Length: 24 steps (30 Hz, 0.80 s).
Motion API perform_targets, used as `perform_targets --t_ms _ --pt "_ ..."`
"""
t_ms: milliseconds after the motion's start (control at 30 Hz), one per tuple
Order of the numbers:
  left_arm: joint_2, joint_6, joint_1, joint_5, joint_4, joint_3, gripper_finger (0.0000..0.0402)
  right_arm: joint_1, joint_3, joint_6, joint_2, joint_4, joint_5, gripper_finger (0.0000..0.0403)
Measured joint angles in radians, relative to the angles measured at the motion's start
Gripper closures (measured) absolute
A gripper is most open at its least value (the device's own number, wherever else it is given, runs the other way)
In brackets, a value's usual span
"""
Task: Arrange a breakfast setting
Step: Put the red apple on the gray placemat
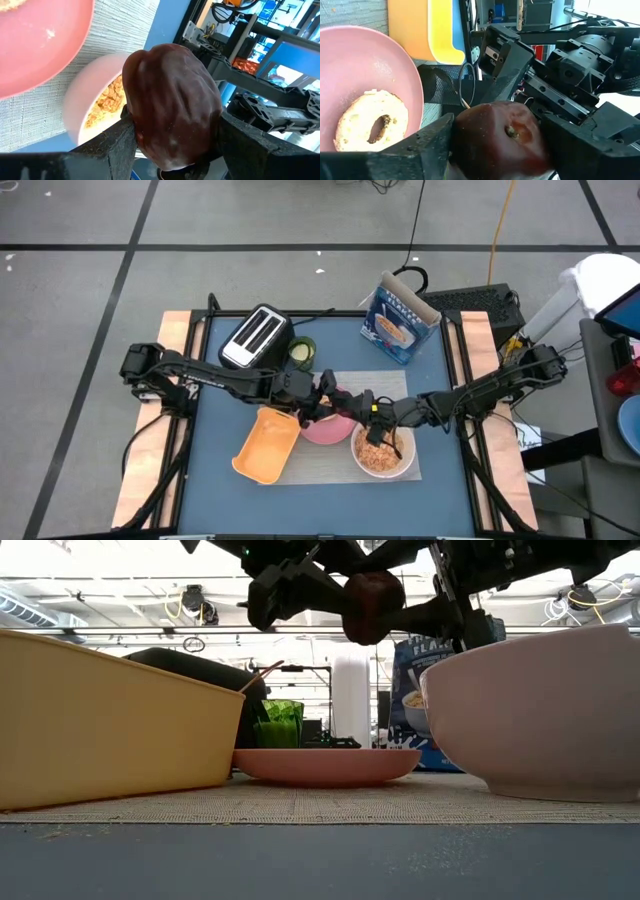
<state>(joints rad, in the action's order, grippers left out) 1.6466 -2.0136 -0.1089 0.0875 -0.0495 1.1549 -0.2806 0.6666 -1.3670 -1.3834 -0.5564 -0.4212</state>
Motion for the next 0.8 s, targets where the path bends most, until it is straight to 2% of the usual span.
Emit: perform_targets --t_ms 133,300,533,800 --pt "0.000 0.022 0.000 0.000 -0.001 0.000 0.0157 0.000 0.000 -0.012 0.000 0.000 -0.002 0.0142" --pt "0.000 0.024 0.000 0.001 -0.003 0.000 0.0156 0.000 0.000 -0.010 0.000 0.000 -0.002 0.0134" --pt "0.000 0.033 0.000 0.001 -0.004 0.000 0.0126 0.000 -0.001 -0.006 0.000 -0.001 -0.001 0.0139" --pt "0.000 0.102 0.000 0.001 -0.006 0.000 0.0120 0.000 -0.001 -0.015 0.000 0.000 -0.002 0.0136"
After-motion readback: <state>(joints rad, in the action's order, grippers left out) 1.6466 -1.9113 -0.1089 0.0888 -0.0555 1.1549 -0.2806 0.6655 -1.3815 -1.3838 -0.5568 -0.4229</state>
